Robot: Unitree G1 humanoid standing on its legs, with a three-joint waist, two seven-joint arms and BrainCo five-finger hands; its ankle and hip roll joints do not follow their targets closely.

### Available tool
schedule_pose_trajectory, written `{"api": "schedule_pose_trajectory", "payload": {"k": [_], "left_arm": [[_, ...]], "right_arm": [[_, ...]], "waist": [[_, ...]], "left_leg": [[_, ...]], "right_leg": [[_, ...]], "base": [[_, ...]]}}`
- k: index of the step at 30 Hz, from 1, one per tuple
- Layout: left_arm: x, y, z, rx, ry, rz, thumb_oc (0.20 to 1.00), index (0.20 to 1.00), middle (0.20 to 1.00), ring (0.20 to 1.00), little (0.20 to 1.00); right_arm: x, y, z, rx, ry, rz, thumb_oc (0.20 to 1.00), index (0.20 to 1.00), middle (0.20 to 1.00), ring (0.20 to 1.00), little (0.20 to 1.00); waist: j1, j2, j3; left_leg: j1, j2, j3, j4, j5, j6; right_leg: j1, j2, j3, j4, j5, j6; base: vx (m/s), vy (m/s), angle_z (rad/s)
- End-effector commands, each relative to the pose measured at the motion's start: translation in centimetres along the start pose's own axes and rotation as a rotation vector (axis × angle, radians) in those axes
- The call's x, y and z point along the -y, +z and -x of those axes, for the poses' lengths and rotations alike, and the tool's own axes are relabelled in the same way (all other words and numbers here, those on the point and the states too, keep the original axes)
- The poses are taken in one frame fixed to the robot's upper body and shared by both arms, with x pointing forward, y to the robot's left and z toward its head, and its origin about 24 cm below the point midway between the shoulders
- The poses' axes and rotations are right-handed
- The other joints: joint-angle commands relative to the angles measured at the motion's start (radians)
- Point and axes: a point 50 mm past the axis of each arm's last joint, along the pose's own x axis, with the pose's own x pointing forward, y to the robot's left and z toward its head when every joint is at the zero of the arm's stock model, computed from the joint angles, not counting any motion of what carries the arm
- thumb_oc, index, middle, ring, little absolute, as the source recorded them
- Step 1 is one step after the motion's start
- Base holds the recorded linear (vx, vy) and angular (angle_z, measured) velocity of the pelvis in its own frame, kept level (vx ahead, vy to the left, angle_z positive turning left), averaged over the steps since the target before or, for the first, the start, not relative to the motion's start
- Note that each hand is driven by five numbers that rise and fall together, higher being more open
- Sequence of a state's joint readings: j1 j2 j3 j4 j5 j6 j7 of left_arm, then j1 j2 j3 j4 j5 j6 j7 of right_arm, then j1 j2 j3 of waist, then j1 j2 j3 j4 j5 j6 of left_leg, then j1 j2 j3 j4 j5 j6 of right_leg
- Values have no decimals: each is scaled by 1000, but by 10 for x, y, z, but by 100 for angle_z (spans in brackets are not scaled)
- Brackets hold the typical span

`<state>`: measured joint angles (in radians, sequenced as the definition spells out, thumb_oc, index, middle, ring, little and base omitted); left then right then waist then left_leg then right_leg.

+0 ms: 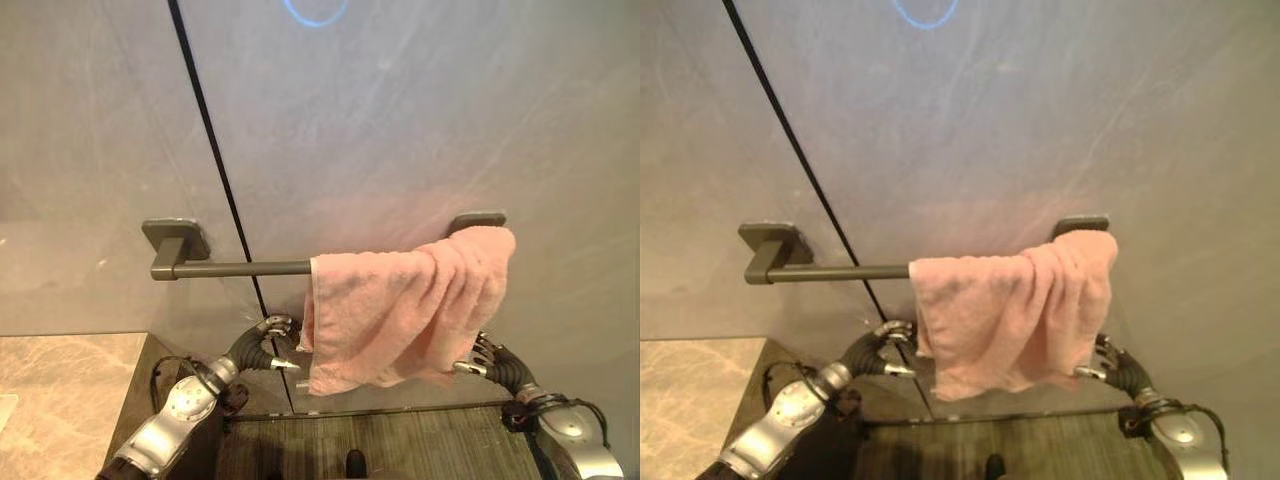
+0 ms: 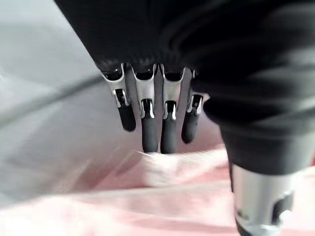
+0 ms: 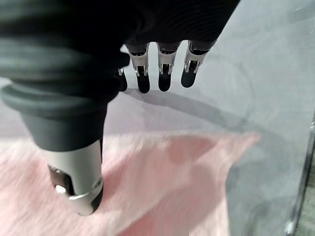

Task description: Put brush and paste in cup on sink, flatten towel.

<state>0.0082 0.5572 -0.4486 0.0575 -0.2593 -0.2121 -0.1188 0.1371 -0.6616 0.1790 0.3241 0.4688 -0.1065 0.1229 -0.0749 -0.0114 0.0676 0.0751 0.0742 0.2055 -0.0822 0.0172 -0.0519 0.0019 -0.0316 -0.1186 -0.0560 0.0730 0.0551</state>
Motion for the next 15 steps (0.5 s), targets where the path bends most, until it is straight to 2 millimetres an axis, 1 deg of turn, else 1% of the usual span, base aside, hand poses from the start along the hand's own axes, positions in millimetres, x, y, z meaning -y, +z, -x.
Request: {"api": "schedule_pose_trajectory", "payload": {"k": [1, 5, 7, 9, 10, 13, 15], "left_arm": [[-18, 38, -24, 182, 79, 26, 1000, 1000, 1000, 1000, 1000], [-12, 49, -33, 233, 62, 26, 1000, 1000, 1000, 1000, 1000], [-9, 52, -35, 244, 54, 33, 1000, 1000, 1000, 1000, 1000], [-7, 54, -37, 254, 48, 31, 1000, 1000, 1000, 1000, 1000], [-7, 54, -37, 254, 49, 31, 1000, 1000, 1000, 1000, 1000], [-4, 55, -39, 260, 39, 28, 1000, 1000, 1000, 1000, 1000], [-1, 57, -42, 263, 24, 30, 1000, 1000, 1000, 1000, 1000]], "right_arm": [[-38, 122, -40, 515, 134, -97, 1000, 1000, 1000, 1000, 1000], [-53, 143, -41, 594, 191, -131, 1000, 1000, 1000, 1000, 1000], [-58, 150, -42, 623, 211, -168, 1000, 1000, 1000, 1000, 1000], [-69, 160, -41, 670, 254, -212, 1000, 1000, 1000, 1000, 1000], [-69, 160, -41, 670, 254, -212, 1000, 1000, 1000, 1000, 1000], [-77, 170, -41, 701, 282, -215, 1000, 1000, 1000, 1000, 1000], [-86, 175, -42, 716, 323, -278, 1000, 1000, 1000, 1000, 1000]], "waist": [[34, -54, -72], [38, -57, -75], [40, -58, -77], [43, -59, -78], [43, -59, -77], [45, -61, -77], [46, -61, -78]], "left_leg": [[18, 48, -12, 40, -20, -26], [25, 51, -8, 42, -23, -26], [28, 52, -7, 42, -25, -26], [29, 55, -5, 43, -26, -26], [30, 55, -5, 43, -26, -26], [32, 55, -3, 46, -28, -26], [34, 55, -2, 46, -29, -26]], "right_leg": [[-20, -178, 20, 23, 47, 131], [-11, -175, 18, 22, 42, 129], [-8, -174, 17, 23, 40, 128], [-6, -174, 15, 23, 39, 127], [-6, -174, 16, 23, 39, 127], [-2, -174, 15, 23, 38, 127], [0, -174, 16, 22, 37, 127]], "base": [[2, -9, -4], [9, -7, -6], [12, -1, -6], [12, -1, -6], [16, 2, -7], [4, 1, -2], [4, 2, -2]]}}
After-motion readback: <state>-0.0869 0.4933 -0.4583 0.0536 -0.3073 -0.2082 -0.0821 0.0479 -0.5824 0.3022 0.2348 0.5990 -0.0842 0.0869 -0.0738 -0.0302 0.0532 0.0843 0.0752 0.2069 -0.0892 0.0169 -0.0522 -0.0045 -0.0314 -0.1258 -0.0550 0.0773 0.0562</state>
